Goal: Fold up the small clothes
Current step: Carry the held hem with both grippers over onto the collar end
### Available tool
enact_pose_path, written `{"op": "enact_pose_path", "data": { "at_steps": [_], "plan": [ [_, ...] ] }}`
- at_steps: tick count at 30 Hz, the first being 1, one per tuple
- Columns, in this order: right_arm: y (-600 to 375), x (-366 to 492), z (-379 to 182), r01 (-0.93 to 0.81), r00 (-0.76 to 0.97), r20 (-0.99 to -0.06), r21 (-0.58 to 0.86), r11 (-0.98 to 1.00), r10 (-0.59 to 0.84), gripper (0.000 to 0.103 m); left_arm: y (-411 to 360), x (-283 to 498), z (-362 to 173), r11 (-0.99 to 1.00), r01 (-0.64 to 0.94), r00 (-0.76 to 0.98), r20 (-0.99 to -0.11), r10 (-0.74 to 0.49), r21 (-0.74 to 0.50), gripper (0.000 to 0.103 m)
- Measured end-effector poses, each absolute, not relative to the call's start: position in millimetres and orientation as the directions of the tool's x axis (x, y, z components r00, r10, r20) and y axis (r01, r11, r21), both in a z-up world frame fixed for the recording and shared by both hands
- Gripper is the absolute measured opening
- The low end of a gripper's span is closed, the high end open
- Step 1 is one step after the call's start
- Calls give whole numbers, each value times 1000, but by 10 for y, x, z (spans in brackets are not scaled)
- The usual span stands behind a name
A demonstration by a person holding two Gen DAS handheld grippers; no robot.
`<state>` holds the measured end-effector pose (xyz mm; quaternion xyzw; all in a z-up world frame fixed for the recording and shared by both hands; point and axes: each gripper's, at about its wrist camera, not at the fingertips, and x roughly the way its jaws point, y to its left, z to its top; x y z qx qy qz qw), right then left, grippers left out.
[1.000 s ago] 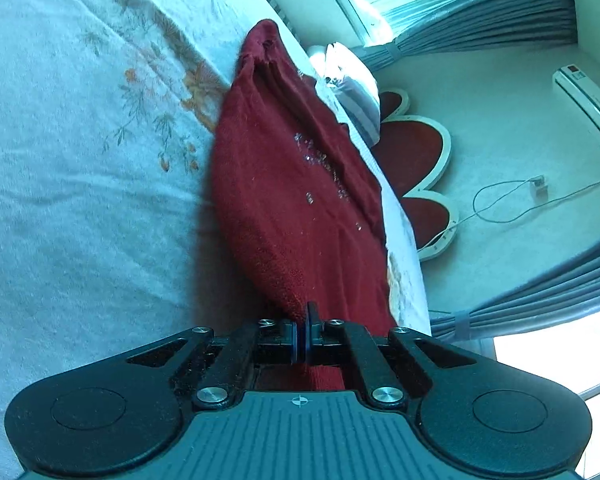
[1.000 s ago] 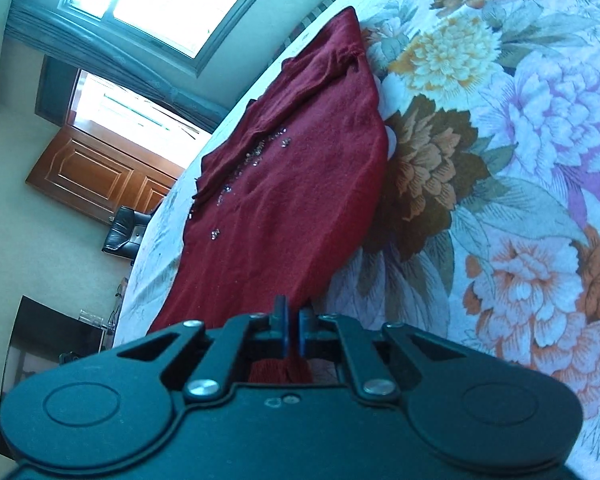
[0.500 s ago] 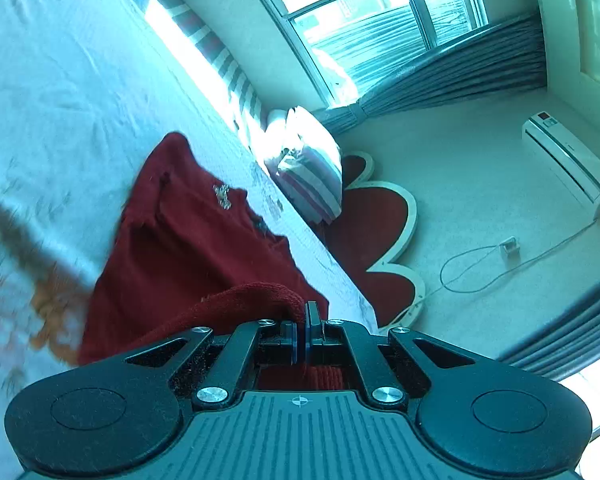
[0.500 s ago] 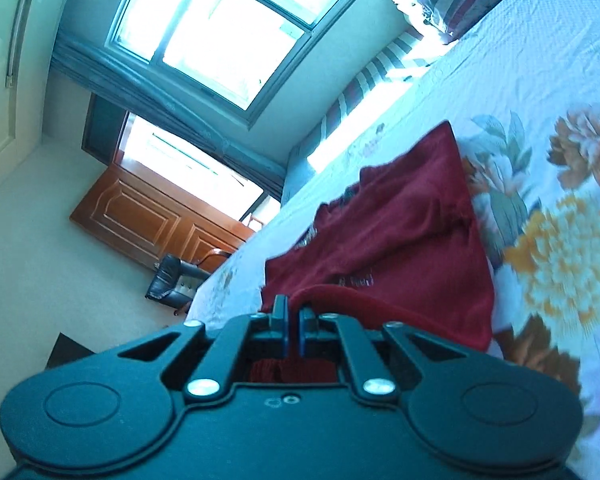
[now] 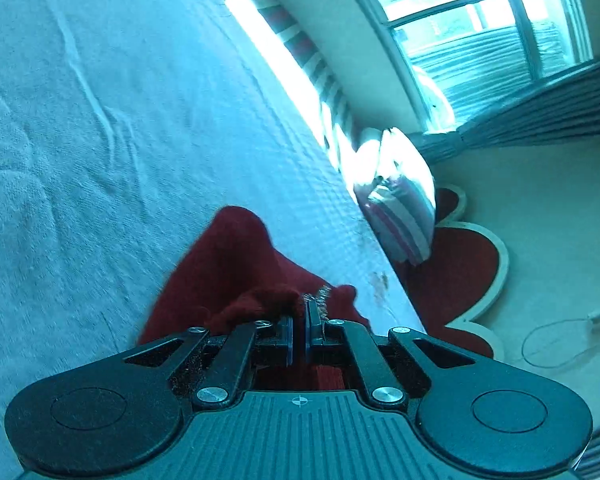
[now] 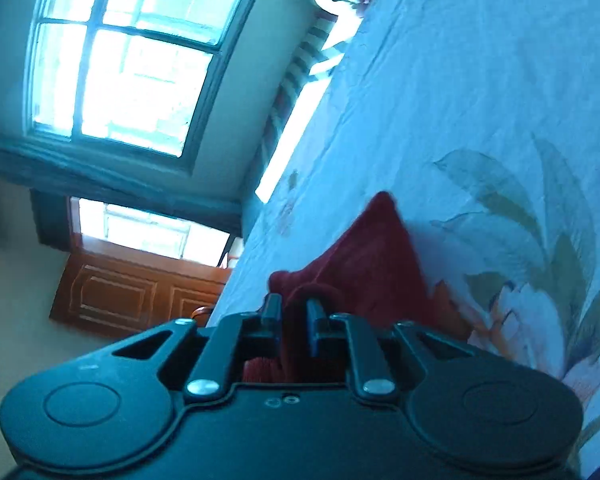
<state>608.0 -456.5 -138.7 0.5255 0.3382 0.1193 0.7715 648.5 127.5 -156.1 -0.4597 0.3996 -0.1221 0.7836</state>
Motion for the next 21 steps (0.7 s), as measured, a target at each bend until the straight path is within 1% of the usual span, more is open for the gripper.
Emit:
{"op": "enact_pose_path", "data": {
  "at_steps": [2, 4, 5, 7, 9, 11, 12, 13, 14, 16, 17, 18, 19, 21],
  "plan": [
    [-4731, 6109, -1505, 188, 770, -380, 903, 386, 513, 24, 1331, 6496, -1522, 574, -160, 667, -517, -537, -803, 2],
    [-4817, 6081, -1450, 159, 771, -386, 887, 434, 506, 24, 1404, 6427, -1381, 632, -116, 693, -518, -501, -766, 2],
    [-4822, 6047, -1381, 126, 768, -390, 870, 476, 509, 24, 1421, 6389, -1296, 684, -92, 704, -533, -470, -724, 2],
    [-4741, 5947, -1198, 34, 747, -414, 805, 592, 520, 24, 1396, 6365, -1132, 808, -18, 701, -584, -410, -589, 2],
    [-4594, 5889, -1056, -46, 723, -455, 719, 694, 520, 24, 1312, 6405, -1072, 859, 67, 662, -622, -418, -507, 2],
    [-4426, 5888, -955, -104, 702, -497, 637, 764, 510, 28, 1221, 6483, -1024, 878, 132, 641, -636, -429, -460, 2],
    [-4358, 5910, -922, -117, 703, -512, 602, 790, 494, 34, 1163, 6508, -1008, 887, 151, 638, -642, -425, -437, 2],
    [-4306, 5923, -904, -133, 701, -518, 581, 803, 490, 36, 1118, 6528, -998, 889, 166, 637, -642, -427, -426, 3],
    [-4268, 5951, -887, -141, 698, -520, 574, 807, 493, 36, 1084, 6545, -998, 891, 192, 635, -641, -432, -411, 5],
    [-4205, 6043, -843, -152, 695, -524, 563, 813, 492, 38, 1014, 6596, -947, 896, 228, 642, -633, -432, -381, 42],
    [-4185, 6090, -834, -159, 692, -532, 547, 822, 488, 38, 980, 6611, -912, 903, 237, 658, -625, -420, -357, 79],
    [-4161, 6129, -827, -171, 688, -540, 528, 832, 485, 38, 944, 6612, -875, 912, 252, 684, -607, -405, -324, 87],
    [-4130, 6188, -828, -189, 678, -552, 507, 841, 485, 39, 915, 6638, -872, 913, 275, 691, -598, -405, -301, 87],
    [-4070, 6242, -827, -218, 662, -573, 471, 855, 484, 39, 875, 6751, -866, 905, 309, 665, -614, -425, -291, 86]
  ]
}}
